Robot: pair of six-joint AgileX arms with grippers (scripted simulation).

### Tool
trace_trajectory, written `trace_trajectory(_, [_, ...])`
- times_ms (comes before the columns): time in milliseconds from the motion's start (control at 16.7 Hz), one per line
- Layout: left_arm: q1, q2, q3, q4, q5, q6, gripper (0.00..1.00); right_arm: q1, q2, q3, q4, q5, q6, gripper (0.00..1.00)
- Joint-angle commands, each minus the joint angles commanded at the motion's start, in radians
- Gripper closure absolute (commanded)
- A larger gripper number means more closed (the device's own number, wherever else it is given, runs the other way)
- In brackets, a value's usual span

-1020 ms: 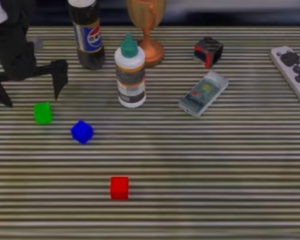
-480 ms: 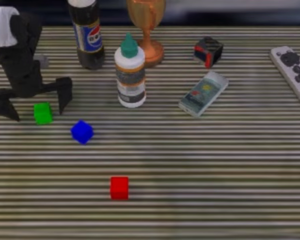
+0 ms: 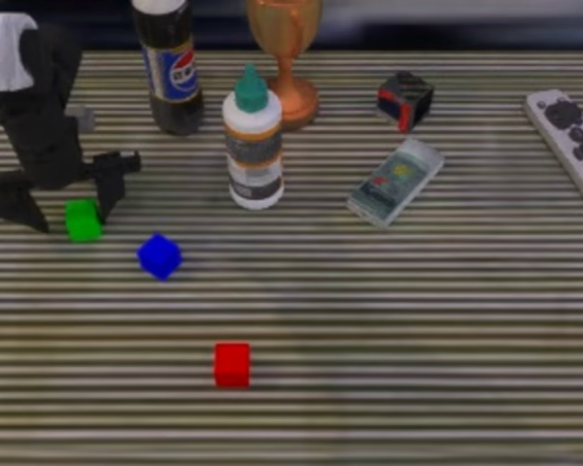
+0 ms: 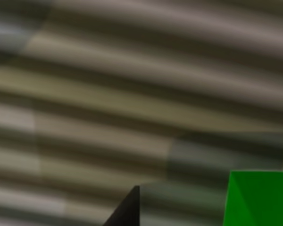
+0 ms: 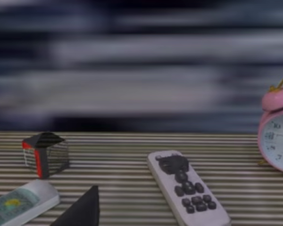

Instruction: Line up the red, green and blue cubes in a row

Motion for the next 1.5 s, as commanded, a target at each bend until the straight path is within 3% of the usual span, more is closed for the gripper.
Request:
trace_trajectory(300, [0.0, 0.0, 0.0, 0.0, 0.0, 0.0, 0.98, 0.0, 0.0, 0.0, 0.0, 0.0, 0.0, 0.0])
trace_trajectory(360, [0.0, 0.0, 0.0, 0.0, 0.0, 0.0, 1.0, 0.0, 0.0, 0.0, 0.0, 0.0, 0.0, 0.0])
trace_trajectory(900, [0.002, -0.021, 0.007, -0.01, -0.005, 0.005, 1.0, 0.0, 0.0, 0.0, 0.0, 0.0, 0.0, 0.0])
trace_trajectory(1320, [0.02, -0.093, 0.138, -0.218, -0.006, 0.002, 1.0, 0.0, 0.0, 0.0, 0.0, 0.0, 0.0, 0.0])
trace_trajectory(1500, [0.022, -0.101, 0.149, -0.232, -0.006, 0.002, 1.0, 0.0, 0.0, 0.0, 0.0, 0.0, 0.0, 0.0])
